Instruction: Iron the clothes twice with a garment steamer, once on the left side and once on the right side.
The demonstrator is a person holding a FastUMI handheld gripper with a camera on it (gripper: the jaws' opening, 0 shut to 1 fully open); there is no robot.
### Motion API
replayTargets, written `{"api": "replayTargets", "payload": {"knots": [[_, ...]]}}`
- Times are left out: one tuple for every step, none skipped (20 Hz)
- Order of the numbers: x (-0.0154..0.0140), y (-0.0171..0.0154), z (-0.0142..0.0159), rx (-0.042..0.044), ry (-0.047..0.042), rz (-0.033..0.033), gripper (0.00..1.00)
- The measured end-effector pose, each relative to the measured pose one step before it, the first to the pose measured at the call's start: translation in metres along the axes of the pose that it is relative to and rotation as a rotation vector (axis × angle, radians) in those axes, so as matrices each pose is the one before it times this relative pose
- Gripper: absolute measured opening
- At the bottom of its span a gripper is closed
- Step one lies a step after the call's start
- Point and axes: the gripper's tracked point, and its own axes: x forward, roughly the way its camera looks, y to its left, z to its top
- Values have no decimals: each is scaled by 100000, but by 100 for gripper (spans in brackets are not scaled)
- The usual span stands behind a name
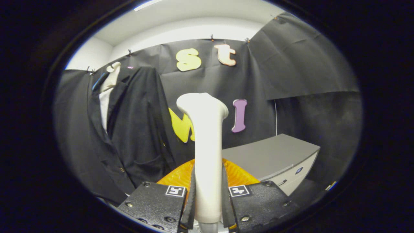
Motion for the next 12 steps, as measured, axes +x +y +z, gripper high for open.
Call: {"api": "replayTargets", "payload": {"knots": [[-955, 1227, 322, -368, -3095, 1091, 36], [-644, 1314, 439, -316, -3047, 1189, 36], [-579, 1354, 534, -596, -3281, 1342, 36], [-292, 1158, 652, -1032, -2967, 1114, 36], [-212, 1279, 506, -1374, -2379, 1248, 36], [192, 1087, 451, -1223, -2083, 980, 36], [193, 1058, 529, -964, -1836, 1368, 36], [425, 962, 490, -391, -1850, 1458, 36], [550, 980, 582, -105, -1739, 1345, 36], [750, 917, 603, 73, -1953, 911, 36], [744, 745, 552, -276, -1404, 644, 36], [921, 778, 631, -266, -1411, 699, 36]]}}
